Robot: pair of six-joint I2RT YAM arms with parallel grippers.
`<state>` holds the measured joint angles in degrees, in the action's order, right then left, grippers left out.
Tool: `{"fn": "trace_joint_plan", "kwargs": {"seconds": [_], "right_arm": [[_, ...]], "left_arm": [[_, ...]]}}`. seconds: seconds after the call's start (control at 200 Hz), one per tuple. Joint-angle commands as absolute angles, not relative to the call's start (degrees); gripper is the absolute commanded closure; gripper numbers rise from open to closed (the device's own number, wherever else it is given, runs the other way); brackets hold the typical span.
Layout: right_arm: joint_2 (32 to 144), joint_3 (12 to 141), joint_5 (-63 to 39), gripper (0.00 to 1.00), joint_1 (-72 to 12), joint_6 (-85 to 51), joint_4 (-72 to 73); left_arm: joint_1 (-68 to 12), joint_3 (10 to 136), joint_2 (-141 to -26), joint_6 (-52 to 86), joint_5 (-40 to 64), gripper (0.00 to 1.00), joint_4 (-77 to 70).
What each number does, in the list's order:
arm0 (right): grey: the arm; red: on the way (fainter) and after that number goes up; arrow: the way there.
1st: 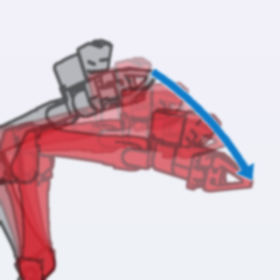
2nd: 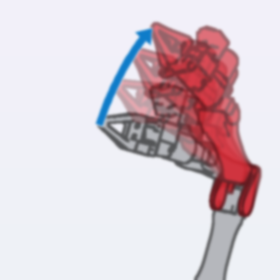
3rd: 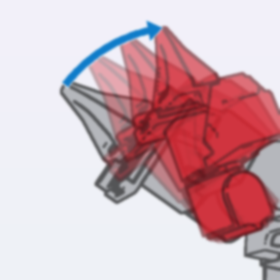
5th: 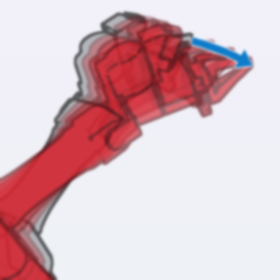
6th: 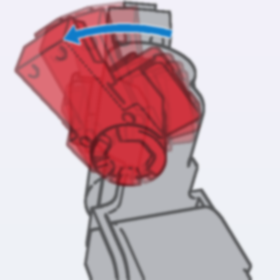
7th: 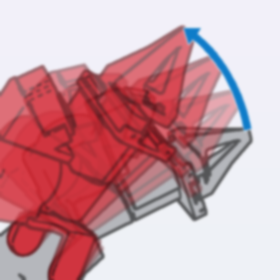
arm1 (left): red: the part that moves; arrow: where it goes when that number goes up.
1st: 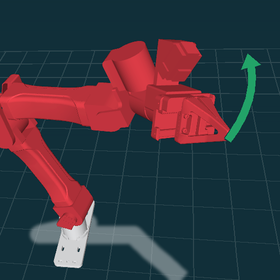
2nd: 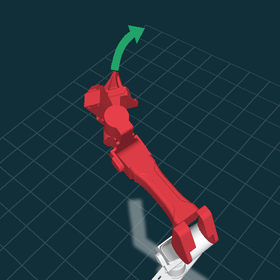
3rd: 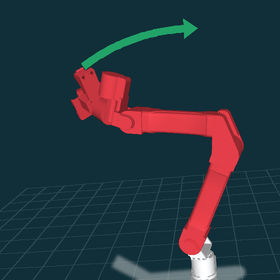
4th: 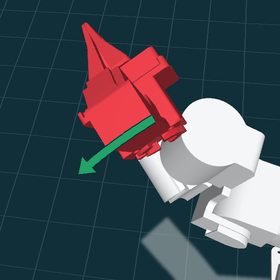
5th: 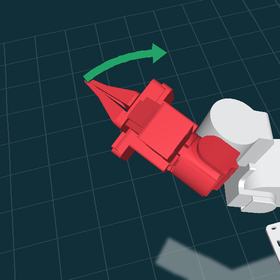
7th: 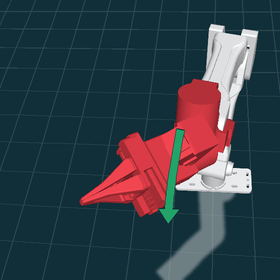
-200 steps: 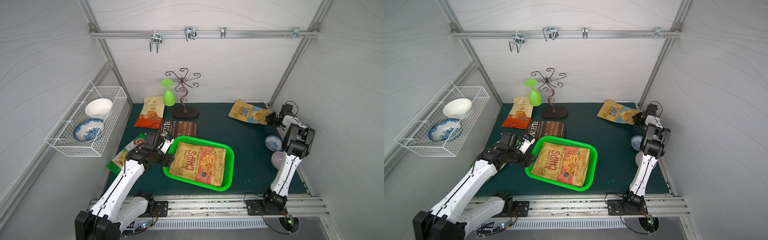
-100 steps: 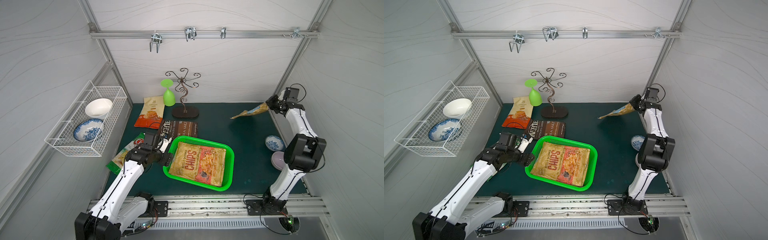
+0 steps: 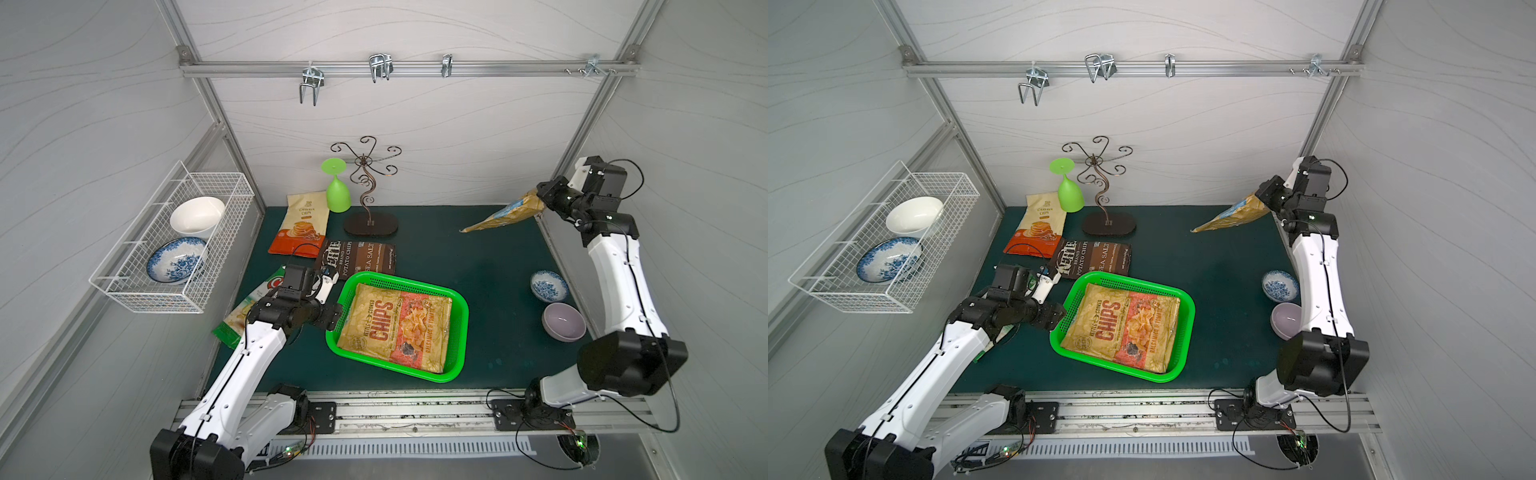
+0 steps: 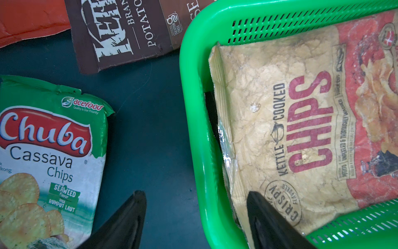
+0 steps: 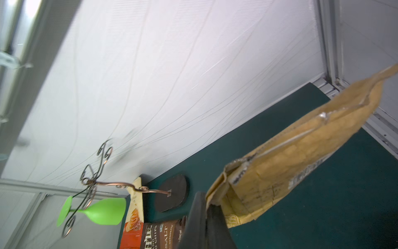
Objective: Put the potato chips into the basket
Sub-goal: Pick up the potato chip from the corner of the board, then place the potato chip in the basket.
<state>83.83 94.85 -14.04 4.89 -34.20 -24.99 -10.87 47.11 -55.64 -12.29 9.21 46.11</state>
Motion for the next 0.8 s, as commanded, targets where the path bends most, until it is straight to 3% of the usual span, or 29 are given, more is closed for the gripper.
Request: {"fn": "trace_joint_plan", "kwargs": {"seconds": [0.0, 0.445, 0.66, 0.795], "right_arm": [[78.23, 94.63, -14.79, 1.0, 1.72, -33.99, -25.29], [66.38, 85.16, -20.27, 1.0, -14.81, -42.16, -20.73], [64.45, 81.29, -19.73, 1.0, -25.01, -41.95, -18.63], [65.43, 80.32, -18.76, 1.0, -31.75, -38.16, -16.99]], "left_arm": [[-10.72, 49.81, -55.55, -15.05, 13.54, 0.22, 46.41], [-10.72, 66.27, -58.09, -24.09, 26.44, 0.24, 58.3], [-11.18, 70.5, -57.79, -30.27, 33.74, 0.24, 65.45], [-11.18, 70.9, -57.49, -27.46, 32.87, 0.24, 65.25]]}}
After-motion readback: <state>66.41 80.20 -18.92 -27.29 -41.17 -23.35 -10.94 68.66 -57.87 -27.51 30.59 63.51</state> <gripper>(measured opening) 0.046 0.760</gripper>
